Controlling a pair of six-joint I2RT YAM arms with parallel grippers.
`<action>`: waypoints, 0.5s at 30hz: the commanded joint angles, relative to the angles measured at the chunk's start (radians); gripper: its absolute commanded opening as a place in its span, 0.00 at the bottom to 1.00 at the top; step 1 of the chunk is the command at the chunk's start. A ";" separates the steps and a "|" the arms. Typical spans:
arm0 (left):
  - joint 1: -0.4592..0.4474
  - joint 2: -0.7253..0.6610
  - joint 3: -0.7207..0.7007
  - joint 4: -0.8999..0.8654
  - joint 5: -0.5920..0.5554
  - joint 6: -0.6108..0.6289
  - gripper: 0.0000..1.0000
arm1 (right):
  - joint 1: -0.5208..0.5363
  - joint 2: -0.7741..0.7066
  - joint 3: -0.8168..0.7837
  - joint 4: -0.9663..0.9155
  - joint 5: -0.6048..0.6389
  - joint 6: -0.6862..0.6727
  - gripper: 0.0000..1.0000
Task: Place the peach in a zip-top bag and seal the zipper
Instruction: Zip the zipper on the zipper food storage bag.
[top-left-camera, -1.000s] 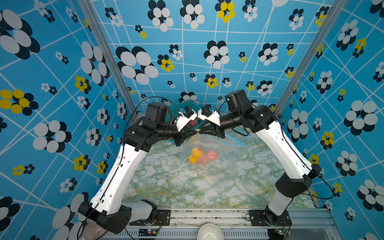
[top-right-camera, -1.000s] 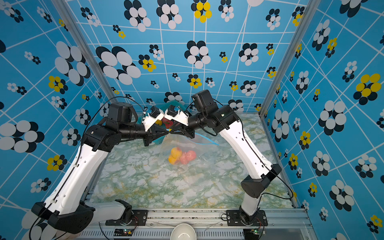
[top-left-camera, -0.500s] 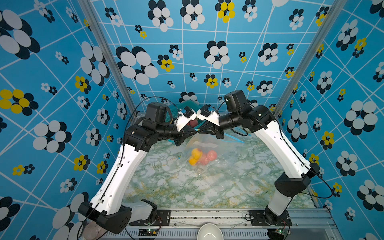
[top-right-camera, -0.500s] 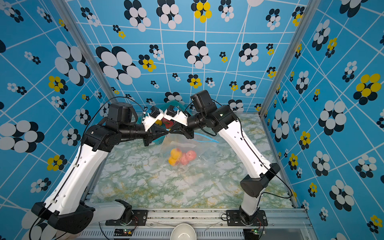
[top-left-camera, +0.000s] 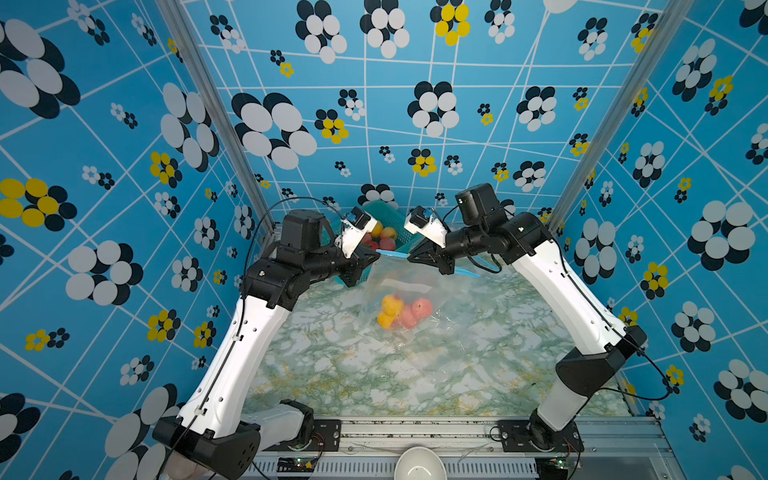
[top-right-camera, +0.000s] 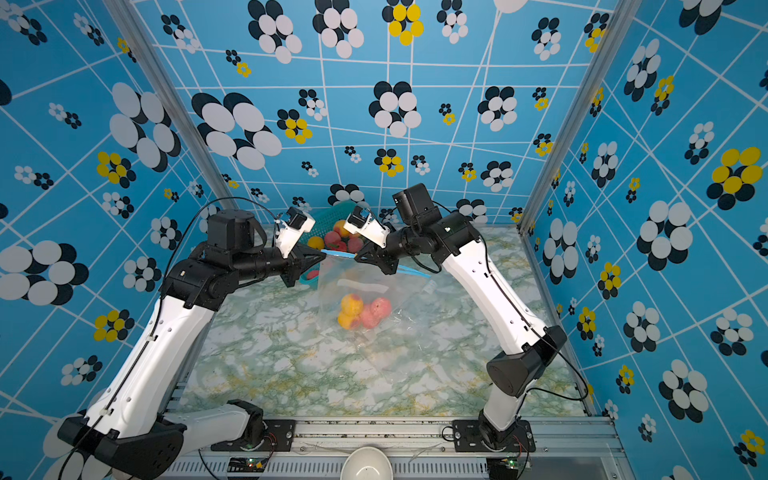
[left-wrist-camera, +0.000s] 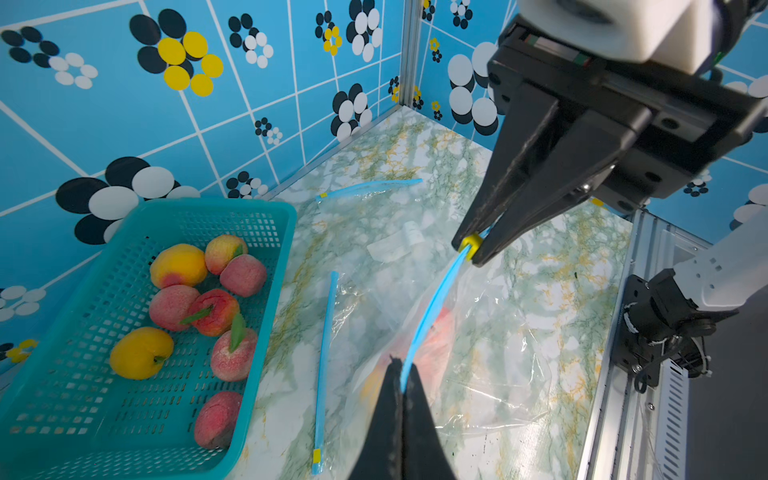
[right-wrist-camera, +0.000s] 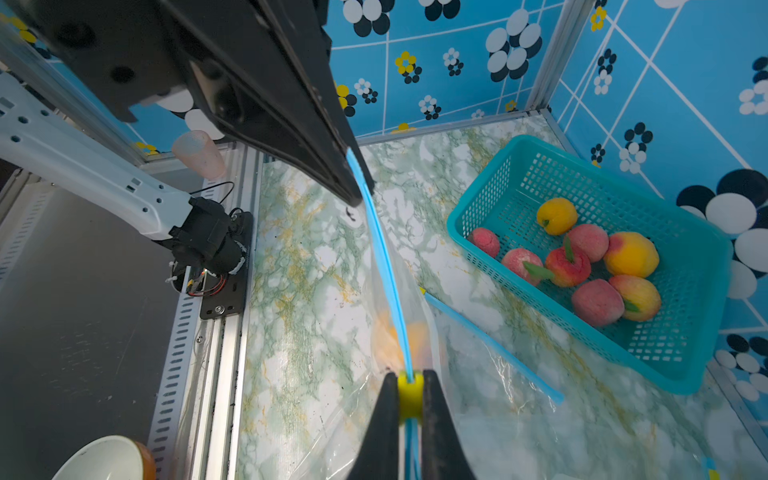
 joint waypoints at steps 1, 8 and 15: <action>0.047 -0.050 -0.029 0.093 -0.110 -0.075 0.00 | -0.035 -0.088 -0.061 -0.022 0.139 0.084 0.04; 0.071 -0.077 -0.129 0.190 -0.158 -0.151 0.00 | -0.092 -0.235 -0.257 -0.014 0.327 0.186 0.04; 0.076 -0.070 -0.152 0.217 -0.175 -0.176 0.00 | -0.132 -0.317 -0.362 -0.020 0.391 0.208 0.04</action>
